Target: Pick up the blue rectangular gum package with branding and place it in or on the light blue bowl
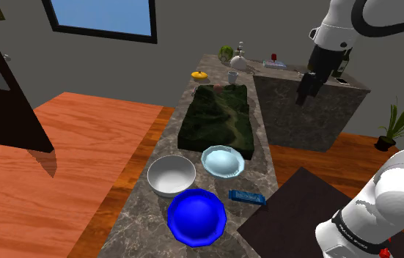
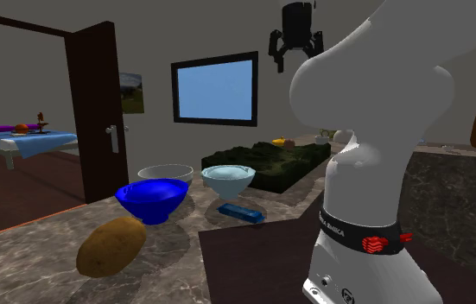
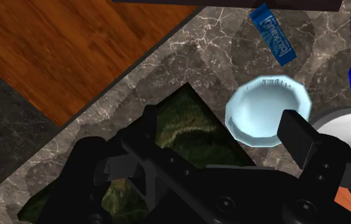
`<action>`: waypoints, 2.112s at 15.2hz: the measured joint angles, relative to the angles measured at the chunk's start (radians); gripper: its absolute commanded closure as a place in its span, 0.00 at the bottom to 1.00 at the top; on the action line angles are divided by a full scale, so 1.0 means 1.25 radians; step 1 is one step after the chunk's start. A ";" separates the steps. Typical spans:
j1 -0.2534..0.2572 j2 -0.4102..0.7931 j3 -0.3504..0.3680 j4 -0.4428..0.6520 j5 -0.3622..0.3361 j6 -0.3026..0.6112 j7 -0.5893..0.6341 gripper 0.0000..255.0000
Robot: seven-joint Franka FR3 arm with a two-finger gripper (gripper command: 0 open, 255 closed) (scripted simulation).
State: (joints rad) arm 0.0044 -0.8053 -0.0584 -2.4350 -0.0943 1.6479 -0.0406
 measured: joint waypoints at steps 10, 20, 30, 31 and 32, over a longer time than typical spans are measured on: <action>0.066 0.026 0.019 -0.179 0.018 0.200 -0.046 0.00; 0.157 0.167 0.046 -0.342 0.039 0.499 -0.104 0.00; 0.249 0.480 0.094 -0.408 0.051 0.876 -0.138 0.00; 0.254 0.516 0.100 -0.406 0.046 0.910 -0.139 0.00; 0.252 0.547 0.102 -0.403 0.039 0.938 -0.140 0.00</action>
State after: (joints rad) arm 0.3196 -0.1212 0.0686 -2.9383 -0.0456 2.8205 -0.2156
